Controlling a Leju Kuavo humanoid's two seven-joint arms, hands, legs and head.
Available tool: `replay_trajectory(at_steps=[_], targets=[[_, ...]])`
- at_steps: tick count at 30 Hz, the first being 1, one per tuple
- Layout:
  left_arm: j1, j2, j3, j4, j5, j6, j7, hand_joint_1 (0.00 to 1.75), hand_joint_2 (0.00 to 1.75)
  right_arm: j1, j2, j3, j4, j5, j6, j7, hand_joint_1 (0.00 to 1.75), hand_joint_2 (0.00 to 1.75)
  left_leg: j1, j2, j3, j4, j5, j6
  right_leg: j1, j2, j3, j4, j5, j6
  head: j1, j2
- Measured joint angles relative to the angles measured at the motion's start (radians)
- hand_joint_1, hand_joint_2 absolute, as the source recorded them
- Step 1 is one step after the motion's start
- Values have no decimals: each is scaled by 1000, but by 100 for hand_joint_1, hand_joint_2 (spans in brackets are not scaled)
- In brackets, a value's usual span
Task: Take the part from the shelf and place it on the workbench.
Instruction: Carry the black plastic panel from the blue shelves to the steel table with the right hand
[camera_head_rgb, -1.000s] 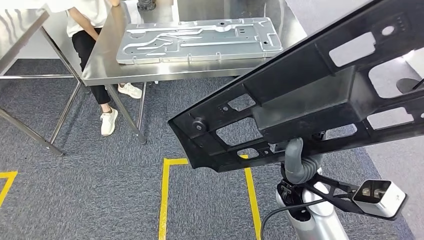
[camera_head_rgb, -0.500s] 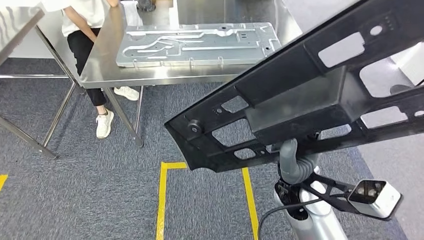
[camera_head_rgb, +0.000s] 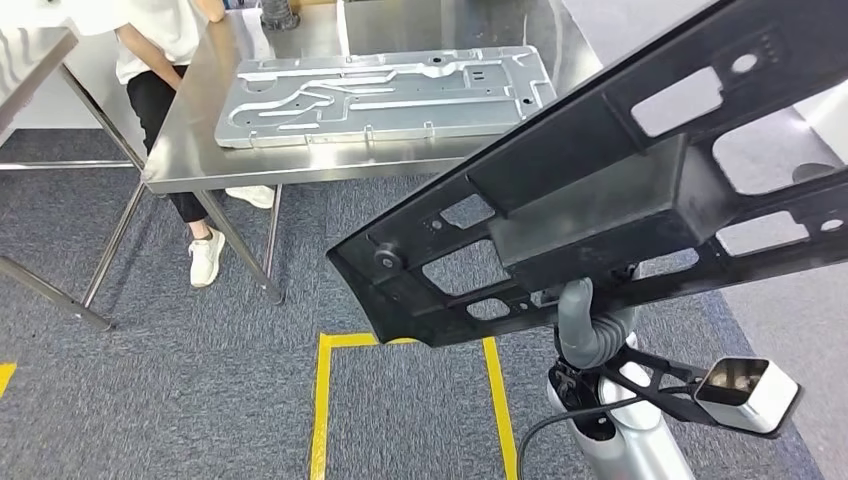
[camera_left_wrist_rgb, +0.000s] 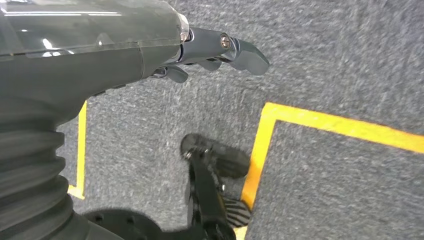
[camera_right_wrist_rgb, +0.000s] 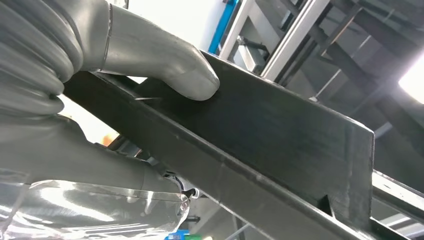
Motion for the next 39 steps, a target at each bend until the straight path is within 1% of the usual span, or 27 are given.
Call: replay_trajectory(at_steps=[2,3,4,5,6,8,10,13,15,17,18,19,20,22,24,26,28,29,30,32,33,34,35,36,37,38,39], targets=[[2,0,0,0,-1,0,0,0,175,1,2,0,0,1,0,0,175,175,0,0,-86,137,-41,-3,3,0,12,0,-12,-4,0,0],[4,0,0,0,-1,-1,0,0,175,3,3,0,0,2,-1,0,175,175,0,0,-115,170,-36,-3,4,0,20,0,-19,-5,0,0],[6,0,0,0,-2,-1,1,0,175,5,3,0,-1,2,-2,0,175,175,0,0,-127,167,-12,-1,5,1,29,0,-26,-4,0,0],[6,0,0,0,-2,-1,1,0,175,6,3,0,-1,3,-2,0,175,175,0,0,-118,121,32,3,6,3,41,0,-34,-3,0,0],[7,0,0,0,-3,-2,1,0,175,6,3,0,-1,3,-2,0,175,175,-1,-5,-97,50,83,8,7,6,52,0,-42,-1,0,0],[8,1,0,0,-4,-2,0,0,175,7,3,0,-2,1,2,0,175,175,-4,-23,-52,-67,140,17,8,13,65,-1,-56,8,0,0],[12,2,0,0,-6,-2,-2,0,175,11,4,0,-2,-4,10,0,175,175,-9,-30,-37,-102,138,24,7,21,67,-2,-59,20,0,0],[13,1,0,0,-7,-3,-4,0,175,23,4,-5,-4,-6,14,0,175,175,-7,-16,-17,-119,133,42,5,21,64,25,-62,37,0,0],[13,1,0,0,-7,-3,-4,0,175,28,4,-9,-5,-1,16,0,175,175,-5,-9,1,-125,125,51,2,12,17,114,-98,46,0,0],[13,1,0,0,-8,-3,-5,0,175,42,4,-12,-5,12,24,0,175,175,-5,-5,13,-126,112,55,0,10,-67,240,-142,55,0,0],[13,1,0,0,-8,-3,-6,0,175,53,4,-16,-5,21,31,0,175,175,-5,-3,20,-125,105,55,-2,9,-100,277,-146,58,0,0],[14,0,0,0,-8,-2,-7,0,175,64,5,-19,-6,30,39,0,175,175,-5,-3,29,-125,97,54,-3,8,-117,279,-130,60,0,0],[15,-1,0,0,-8,-1,-7,0,175,72,7,-23,-7,37,47,0,175,175,-5,-3,41,-125,89,52,-3,6,-113,242,-93,59,0,0],[16,-5,0,0,-8,1,-7,0,175,81,11,-29,-11,48,58,0,175,175,-4,-3,65,-126,69,46,-2,-1,-75,111,-1,52,0,0],[14,-7,0,0,-8,1,-8,0,175,87,16,-34,-14,52,63,0,175,175,-5,-3,75,-126,55,36,6,-8,-53,28,32,38,0,0],[13,-7,0,0,-8,2,-8,0,175,94,22,-40,-17,57,69,0,175,175,-6,-1,80,-124,52,23,12,-9,-50,14,24,21,1,0],[13,-7,0,0,-9,1,-8,0,175,101,33,-48,-22,64,77,0,175,175,-6,0,73,-91,54,14,8,-6,-33,5,24,8,1,0],[11,-8,0,0,-9,1,-9,0,175,102,41,-51,-24,68,80,0,175,175,-5,0,52,-51,52,12,6,-5,-22,0,21,2,1,0],[10,-8,0,0,-10,1,-9,0,175,104,48,-53,-27,72,83,0,175,175,-3,0,18,8,42,9,5,-5,-13,-4,17,-2,1,0],[11,-9,0,0,-11,0,-9,0,175,107,57,-55,-29,78,84,0,175,175,-2,0,-65,128,-6,1,6,-3,3,-5,2,-7,1,0],[12,-9,0,0,-12,0,-9,0,175,111,60,-55,-29,79,83,0,175,175,-2,0,-97,163,-30,-3,6,-1,13,-5,-6,-7,1,0],[14,-9,0,0,-14,0,-9,0,175,114,62,-56,-29,80,82,0,175,175,-2,0,-116,169,-38,-4,6,1,24,-5,-14,-6,1,0],[15,-9,0,0,-15,0,-8,0,175,116,63,-57,-29,80,81,0,175,175,-1,0,-120,146,-24,-3,6,3,35,-5,-22,-5,1,0],[15,-9,0,0,-17,0,-8,0,175,118,63,-57,-29,80,81,0,175,175,-1,0,-111,94,15,-1,6,5,49,-5,-31,-3,1,0],[15,-9,0,0,-18,-1,-8,0,175,118,64,-57,-30,80,81,0,175,175,-1,0,-96,28,71,3,6,6,60,-6,-41,-1,1,0],[15,-9,0,0,-18,-1,-8,0,175,119,64,-58,-31,80,81,0,175,175,-3,0,-83,-30,113,7,8,7,69,-4,-50,3,1,0],[16,-8,0,0,-18,-2,-8,0,175,121,65,-58,-32,80,82,0,175,175,-6,0,-73,-73,144,13,9,9,75,-3,-59,8,1,0]])
